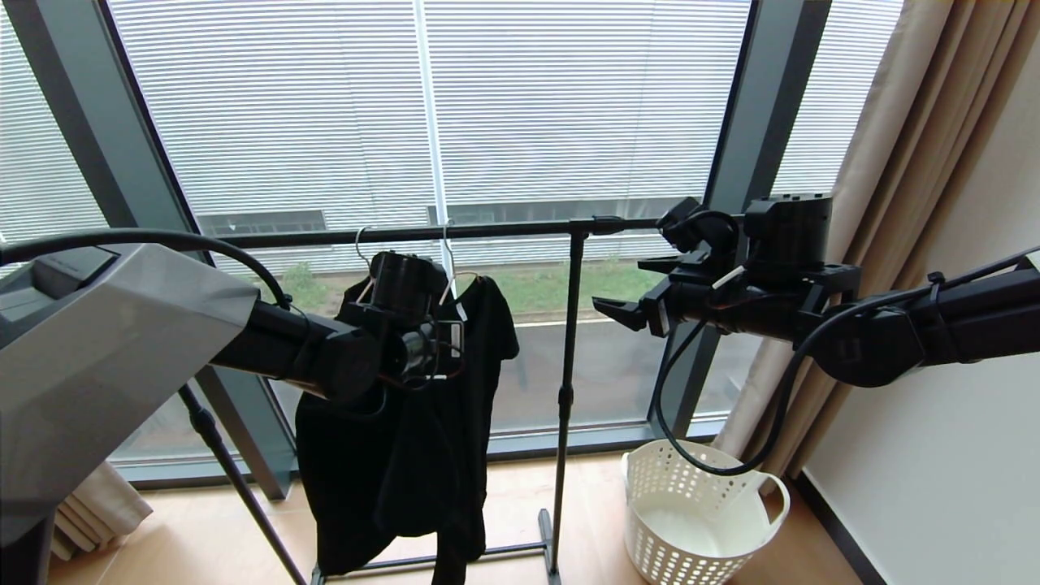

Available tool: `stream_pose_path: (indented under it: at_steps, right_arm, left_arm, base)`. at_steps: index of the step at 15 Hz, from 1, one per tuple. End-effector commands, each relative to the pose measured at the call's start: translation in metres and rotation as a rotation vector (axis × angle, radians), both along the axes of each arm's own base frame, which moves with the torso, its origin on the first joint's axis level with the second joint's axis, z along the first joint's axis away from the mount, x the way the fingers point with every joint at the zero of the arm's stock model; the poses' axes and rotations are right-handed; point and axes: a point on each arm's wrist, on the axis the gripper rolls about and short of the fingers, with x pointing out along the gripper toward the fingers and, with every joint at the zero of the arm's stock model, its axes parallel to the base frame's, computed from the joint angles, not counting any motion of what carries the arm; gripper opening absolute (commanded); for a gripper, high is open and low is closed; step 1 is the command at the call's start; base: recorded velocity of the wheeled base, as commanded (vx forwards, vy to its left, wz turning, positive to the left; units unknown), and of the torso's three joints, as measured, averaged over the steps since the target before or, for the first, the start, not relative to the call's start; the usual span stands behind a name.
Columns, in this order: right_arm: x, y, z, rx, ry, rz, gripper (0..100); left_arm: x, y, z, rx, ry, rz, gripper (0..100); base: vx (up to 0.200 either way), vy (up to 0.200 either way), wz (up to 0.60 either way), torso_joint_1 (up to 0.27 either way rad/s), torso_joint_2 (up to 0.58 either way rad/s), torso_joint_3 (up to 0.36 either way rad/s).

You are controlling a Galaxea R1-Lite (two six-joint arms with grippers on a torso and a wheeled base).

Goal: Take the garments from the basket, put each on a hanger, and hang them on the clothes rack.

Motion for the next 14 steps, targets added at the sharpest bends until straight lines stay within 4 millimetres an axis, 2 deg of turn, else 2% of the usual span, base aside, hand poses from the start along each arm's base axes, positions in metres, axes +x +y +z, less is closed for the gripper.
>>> stream_pose_path:
  at_steps: [1,11,12,14]
  right_arm:
    - [0.0004,0.0004,-0.0010,-0.001,0.002,0.001,100]
    - [0.0007,0.0005,-0.0016,-0.001,0.003,0.001,100]
    - [0.0008,0.0005,-0.0012,-0.001,0.002,0.001,100]
    - [0.0004,0.0004,-0.0010,-0.001,0.002,0.001,100]
  left_arm:
    - [0.0007,-0.0001,-0.0014,0.001,0.002,0.001,0]
    - [-0.0006,0.0005,-0.0010,0.002,0.003,0.001,0]
    - [-0.0010,0.0006,-0.0009,0.001,0.005,0.000,100]
    - [-0.0026,0.0014,0.0025,-0.002,0.000,0.000,100]
  base:
    - [0.000,0.000,0.00,0.000,0.00,0.000]
    - [0.000,0.000,0.00,0.000,0.00,0.000]
    - [0.000,0.000,0.00,0.000,0.00,0.000]
    - [0.000,0.000,0.00,0.000,0.00,0.000]
